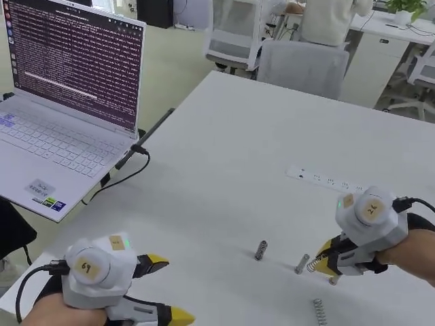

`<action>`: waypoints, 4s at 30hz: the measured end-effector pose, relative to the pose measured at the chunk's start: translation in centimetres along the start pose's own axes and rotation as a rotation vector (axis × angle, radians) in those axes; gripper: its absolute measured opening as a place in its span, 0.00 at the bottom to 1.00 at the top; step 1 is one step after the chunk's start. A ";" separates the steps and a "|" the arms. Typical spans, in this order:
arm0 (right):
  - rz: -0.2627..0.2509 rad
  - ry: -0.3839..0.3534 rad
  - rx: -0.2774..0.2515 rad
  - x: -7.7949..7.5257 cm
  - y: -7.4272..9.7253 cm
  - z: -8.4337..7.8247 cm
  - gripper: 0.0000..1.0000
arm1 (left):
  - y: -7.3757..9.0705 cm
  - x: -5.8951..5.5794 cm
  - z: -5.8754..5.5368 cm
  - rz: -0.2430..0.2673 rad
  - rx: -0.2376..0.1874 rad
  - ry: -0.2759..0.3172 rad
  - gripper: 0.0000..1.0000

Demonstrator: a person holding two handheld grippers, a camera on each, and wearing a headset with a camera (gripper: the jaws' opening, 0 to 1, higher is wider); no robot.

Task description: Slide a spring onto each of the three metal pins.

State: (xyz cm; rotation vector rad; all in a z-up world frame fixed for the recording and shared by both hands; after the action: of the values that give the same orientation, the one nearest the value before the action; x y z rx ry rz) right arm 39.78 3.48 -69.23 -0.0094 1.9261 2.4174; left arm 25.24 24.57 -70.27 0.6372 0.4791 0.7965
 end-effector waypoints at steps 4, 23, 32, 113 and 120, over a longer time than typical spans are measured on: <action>-0.002 -0.005 0.003 -0.7 -0.1 0.0 0.08 | 0.1 0.1 0.0 0.004 -0.003 0.010 0.62; -0.016 0.036 0.052 -3.2 -1.2 0.5 0.08 | 0.4 0.2 0.2 0.013 -0.011 0.028 0.61; -0.012 0.055 0.079 -3.5 -2.1 0.3 0.08 | 0.7 0.4 0.1 0.020 -0.013 0.037 0.61; 0.030 0.112 0.211 -3.2 -7.7 -1.0 0.10 | 1.0 1.2 -0.3 0.031 -0.011 0.065 0.60; 0.025 0.096 0.202 -3.5 -7.4 -1.0 0.14 | 1.0 1.2 -0.2 0.030 -0.013 0.062 0.60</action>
State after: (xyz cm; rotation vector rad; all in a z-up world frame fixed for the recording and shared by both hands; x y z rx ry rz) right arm 43.54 4.05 -76.48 -0.0957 2.2160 2.2650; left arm 25.39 26.13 -69.94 0.6105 0.5220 0.8491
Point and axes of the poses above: the centre of the closed fingertips' face, and the gripper's own axes: y roughly backward along the fingers, x roughly to its left, z roughly out of its top, the point moved 2 cm from there along y, roughly backward along the fingers, and after that the axes turned 12 degrees about x, right-handed, at the moved point
